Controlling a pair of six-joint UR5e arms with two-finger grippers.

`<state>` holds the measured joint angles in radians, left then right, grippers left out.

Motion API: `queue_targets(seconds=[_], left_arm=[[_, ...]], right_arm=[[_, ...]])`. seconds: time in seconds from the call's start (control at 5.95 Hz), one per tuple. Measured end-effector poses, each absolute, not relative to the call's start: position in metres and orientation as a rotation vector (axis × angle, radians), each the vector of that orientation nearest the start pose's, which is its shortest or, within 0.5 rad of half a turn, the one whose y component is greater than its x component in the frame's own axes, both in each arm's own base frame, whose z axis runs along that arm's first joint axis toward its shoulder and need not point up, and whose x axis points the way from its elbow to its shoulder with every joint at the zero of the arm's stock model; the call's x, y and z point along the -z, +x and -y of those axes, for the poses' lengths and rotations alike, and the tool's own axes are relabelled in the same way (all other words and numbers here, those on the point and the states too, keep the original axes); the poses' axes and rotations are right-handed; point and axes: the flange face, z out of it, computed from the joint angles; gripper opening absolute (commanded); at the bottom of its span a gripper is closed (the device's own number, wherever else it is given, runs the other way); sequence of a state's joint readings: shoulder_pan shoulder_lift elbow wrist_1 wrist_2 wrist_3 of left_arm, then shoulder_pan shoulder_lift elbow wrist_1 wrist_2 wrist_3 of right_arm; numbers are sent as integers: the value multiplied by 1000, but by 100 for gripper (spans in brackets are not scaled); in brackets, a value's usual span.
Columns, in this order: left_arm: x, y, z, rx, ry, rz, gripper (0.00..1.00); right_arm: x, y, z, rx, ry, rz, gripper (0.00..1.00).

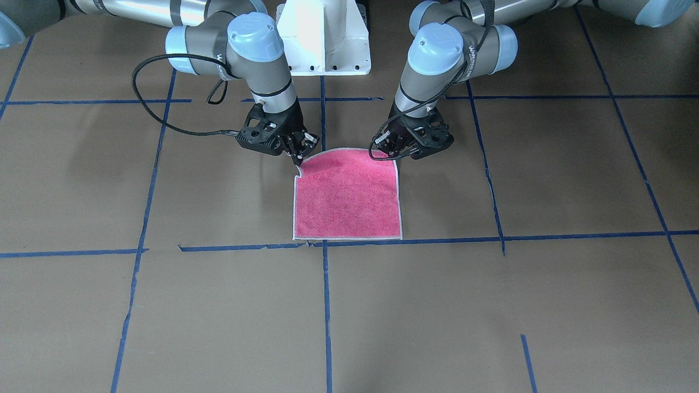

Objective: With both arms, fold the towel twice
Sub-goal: 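Lift the near edge with both grippers and fold it over the far edge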

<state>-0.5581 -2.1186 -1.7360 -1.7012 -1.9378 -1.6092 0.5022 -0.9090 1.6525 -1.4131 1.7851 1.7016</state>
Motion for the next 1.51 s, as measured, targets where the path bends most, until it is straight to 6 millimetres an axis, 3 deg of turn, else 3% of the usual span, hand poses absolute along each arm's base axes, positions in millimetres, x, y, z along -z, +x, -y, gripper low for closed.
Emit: queue_targets(seconds=[0.5, 1.01, 1.51], left_arm=[[-246, 503, 461, 442, -104, -898, 4], [-264, 517, 498, 475, -94, -889, 4], [-270, 516, 518, 500, -89, -880, 4]], right_arm=[[-221, -576, 473, -516, -9, 928, 2], [-216, -563, 502, -535, 19, 943, 2], [-227, -573, 522, -538, 29, 907, 3]])
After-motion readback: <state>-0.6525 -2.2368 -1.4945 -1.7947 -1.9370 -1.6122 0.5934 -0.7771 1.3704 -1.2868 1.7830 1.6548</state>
